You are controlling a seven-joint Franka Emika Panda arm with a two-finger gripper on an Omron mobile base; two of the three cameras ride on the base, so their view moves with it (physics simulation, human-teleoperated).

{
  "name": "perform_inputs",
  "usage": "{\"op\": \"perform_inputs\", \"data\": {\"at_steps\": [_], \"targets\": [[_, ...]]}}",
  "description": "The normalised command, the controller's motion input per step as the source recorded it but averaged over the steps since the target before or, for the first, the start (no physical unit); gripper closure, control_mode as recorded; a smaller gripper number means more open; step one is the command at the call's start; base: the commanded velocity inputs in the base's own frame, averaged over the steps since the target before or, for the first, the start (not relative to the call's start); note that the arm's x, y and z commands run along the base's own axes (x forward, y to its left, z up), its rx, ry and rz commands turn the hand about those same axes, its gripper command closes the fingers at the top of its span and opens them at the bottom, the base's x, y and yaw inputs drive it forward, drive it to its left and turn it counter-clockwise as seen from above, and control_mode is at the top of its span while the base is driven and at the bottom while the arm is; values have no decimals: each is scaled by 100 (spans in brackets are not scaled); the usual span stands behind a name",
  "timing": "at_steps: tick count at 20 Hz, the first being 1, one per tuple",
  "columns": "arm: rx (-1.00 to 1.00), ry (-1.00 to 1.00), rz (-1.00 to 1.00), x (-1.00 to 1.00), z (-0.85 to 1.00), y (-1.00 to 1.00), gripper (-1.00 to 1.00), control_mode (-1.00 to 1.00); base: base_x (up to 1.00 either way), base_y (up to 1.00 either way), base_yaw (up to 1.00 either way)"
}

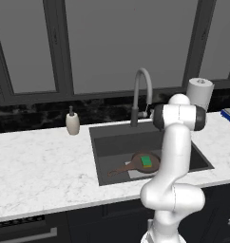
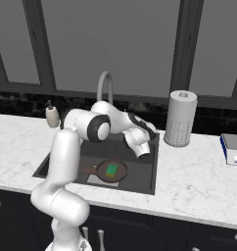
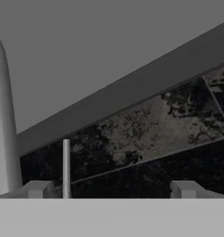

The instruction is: Pick the pan and sponge and place them into the sink. Then turn on the water.

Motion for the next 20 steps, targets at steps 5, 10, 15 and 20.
{"op": "perform_inputs", "data": {"at_steps": [5,10,15,20], "targets": [[3,0,0,15,9,9,-100,-100,0,0,0],[1,1,-1,21,0,-2,-100,-100,0,0,0],[0,3,0,27,0,9,-100,-100,0,0,0],[0,1,0,-3,-2,35,-100,-100,0,0,0]]}}
